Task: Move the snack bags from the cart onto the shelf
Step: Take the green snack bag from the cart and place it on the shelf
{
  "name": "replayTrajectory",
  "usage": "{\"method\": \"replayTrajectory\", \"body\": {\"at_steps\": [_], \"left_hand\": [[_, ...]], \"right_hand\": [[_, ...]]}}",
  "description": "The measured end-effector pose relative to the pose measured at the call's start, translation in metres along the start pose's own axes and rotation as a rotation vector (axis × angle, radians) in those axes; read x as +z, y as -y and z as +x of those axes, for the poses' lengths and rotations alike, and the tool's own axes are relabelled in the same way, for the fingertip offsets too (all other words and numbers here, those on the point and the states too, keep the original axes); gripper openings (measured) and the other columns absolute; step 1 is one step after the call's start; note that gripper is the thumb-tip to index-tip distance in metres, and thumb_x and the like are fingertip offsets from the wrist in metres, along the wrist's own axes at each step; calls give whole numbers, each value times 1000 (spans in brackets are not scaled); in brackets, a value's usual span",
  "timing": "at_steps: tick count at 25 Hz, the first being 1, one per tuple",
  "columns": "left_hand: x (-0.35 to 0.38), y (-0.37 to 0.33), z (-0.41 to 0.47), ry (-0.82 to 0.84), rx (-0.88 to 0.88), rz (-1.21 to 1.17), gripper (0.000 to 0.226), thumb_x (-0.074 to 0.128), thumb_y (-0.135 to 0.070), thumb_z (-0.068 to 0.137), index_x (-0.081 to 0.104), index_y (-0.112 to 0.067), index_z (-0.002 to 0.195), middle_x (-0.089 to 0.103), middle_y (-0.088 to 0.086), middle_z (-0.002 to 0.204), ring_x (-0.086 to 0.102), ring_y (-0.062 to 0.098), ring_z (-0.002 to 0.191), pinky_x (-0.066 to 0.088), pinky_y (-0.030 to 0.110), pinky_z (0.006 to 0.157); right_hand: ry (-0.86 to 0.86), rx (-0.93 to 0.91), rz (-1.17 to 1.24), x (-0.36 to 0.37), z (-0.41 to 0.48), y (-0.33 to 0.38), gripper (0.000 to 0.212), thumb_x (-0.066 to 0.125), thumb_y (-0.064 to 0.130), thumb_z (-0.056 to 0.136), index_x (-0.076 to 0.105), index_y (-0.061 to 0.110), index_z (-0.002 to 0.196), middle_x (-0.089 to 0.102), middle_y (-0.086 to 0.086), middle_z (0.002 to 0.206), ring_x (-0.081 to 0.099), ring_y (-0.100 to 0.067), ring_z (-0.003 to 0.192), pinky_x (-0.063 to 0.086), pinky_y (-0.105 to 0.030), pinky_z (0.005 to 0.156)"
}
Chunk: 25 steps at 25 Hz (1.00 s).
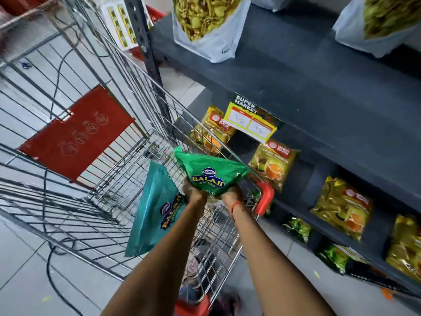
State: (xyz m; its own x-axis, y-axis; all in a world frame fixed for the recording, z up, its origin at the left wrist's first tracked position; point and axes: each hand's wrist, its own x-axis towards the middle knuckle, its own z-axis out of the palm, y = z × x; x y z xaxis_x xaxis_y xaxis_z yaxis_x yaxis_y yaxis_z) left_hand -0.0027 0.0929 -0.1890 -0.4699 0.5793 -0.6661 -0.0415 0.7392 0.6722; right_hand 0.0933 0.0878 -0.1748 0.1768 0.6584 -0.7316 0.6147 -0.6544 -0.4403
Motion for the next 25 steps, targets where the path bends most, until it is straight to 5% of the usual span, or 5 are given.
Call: {"method": "replayTrajectory", "body": {"at_steps": [5,11,18,22,25], "left_hand": [[-24,-22,-51,87,106,-63,64,49,17,78,35,-11,134,52,14,130,53,26,115,46,41,103],[-94,-93,-126,417,616,-127,66,59,23,73,38,-12,124,56,-7,111,60,-14,88,53,9,74],[-60,-187,-203,517,944,148,53,78,-3,70,52,-2,117,62,19,117,58,28,109,46,42,96],[4,-204,-251,711,986,53,54,74,9,69,44,-25,98,63,11,97,64,11,87,54,17,77],[58,-204,-283,780,911,-13,56,81,0,63,45,-20,101,62,23,111,62,28,98,53,45,89]], "right_hand": [[-136,-100,146,-26,-44,21,14,63,6,87,63,1,100,67,-9,97,65,-21,87,50,-18,66],[-306,-435,358,-102,-146,26,24,77,16,75,66,5,93,63,4,82,58,-1,66,43,-3,58],[-439,-657,593,-226,-204,11,27,74,15,78,65,8,102,70,-9,102,64,-3,83,49,-15,75],[-502,-723,691,-292,-211,-30,29,67,2,81,63,8,109,66,-14,113,63,5,86,47,-3,74],[-538,-678,538,-341,-209,-73,51,75,8,76,57,6,123,61,-13,126,56,-13,110,45,-17,91]]}}
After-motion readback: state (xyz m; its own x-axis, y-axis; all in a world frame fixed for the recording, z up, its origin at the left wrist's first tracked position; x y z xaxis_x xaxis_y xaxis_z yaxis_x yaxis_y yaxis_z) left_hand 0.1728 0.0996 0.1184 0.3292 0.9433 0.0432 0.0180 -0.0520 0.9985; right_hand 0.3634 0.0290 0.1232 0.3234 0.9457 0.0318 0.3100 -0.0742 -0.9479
